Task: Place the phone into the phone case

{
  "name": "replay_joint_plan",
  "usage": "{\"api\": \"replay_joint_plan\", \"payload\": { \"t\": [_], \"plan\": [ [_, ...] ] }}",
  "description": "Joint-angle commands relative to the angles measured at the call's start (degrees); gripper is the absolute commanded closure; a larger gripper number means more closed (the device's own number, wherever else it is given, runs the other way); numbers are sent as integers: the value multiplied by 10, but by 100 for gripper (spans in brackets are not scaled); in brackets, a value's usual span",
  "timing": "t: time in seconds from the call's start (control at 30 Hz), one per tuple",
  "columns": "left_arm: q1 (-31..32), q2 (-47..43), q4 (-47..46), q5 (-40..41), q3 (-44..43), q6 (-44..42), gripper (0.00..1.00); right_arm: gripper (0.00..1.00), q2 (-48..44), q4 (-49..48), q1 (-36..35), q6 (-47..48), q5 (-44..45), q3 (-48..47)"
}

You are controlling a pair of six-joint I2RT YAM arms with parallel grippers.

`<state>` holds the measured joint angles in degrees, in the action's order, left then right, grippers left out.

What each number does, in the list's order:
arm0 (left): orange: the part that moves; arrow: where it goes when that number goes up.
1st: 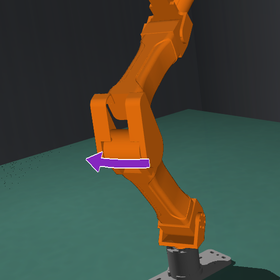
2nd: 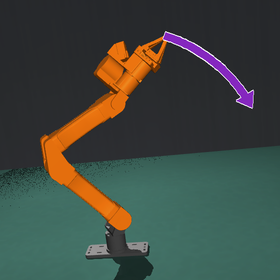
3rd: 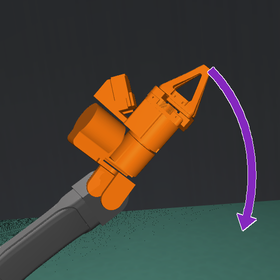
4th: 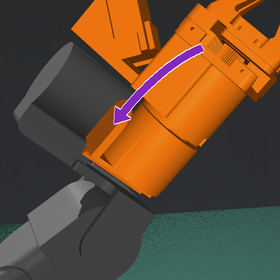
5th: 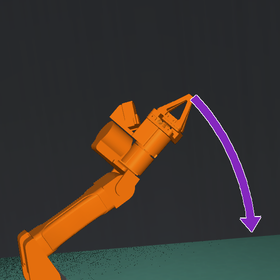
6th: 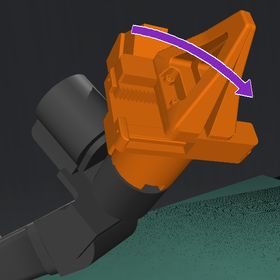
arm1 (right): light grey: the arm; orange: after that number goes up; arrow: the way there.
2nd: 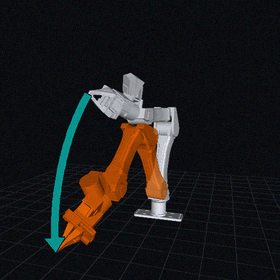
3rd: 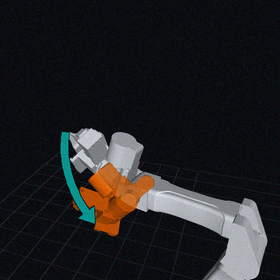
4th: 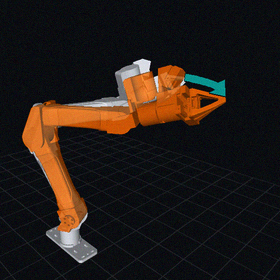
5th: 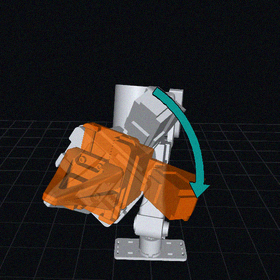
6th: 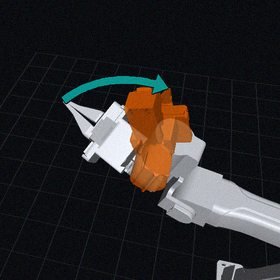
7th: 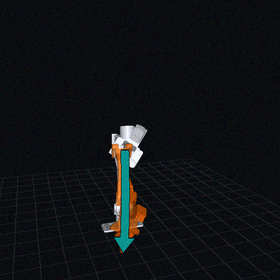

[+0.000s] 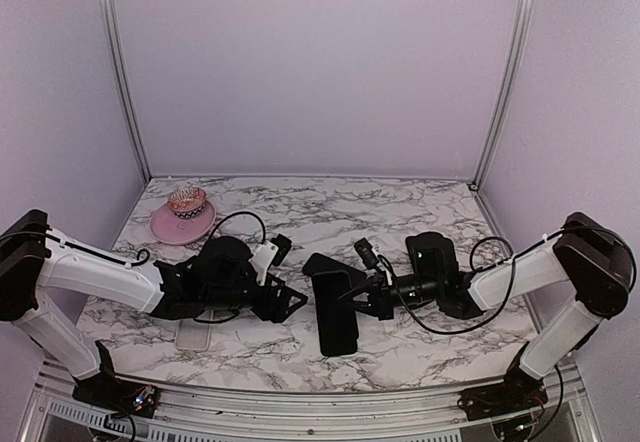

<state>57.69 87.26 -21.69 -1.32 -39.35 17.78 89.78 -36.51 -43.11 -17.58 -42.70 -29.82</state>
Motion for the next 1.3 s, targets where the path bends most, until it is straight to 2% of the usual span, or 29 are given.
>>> {"api": "replay_joint_plan", "payload": {
  "t": [0.0,0.47,0.6,0.73,0.93,1.27],
  "plan": [
    [-3,6,8,6,-29,-7,24,100,27,-124,9,-28,-25,1],
    [-3,35,13,-8,-36,-11,28,100,122,-318,8,-143,-15,53],
    [-3,35,14,-6,-33,-12,28,100,140,-326,9,-147,-17,57],
    [-3,36,15,-4,-34,-19,28,100,153,-290,9,-124,-26,45],
    [-3,38,16,-1,-37,-26,28,73,157,-196,13,-66,-36,10],
    [-4,52,30,10,-37,-45,28,55,139,-51,19,11,9,-8]
  ]
}}
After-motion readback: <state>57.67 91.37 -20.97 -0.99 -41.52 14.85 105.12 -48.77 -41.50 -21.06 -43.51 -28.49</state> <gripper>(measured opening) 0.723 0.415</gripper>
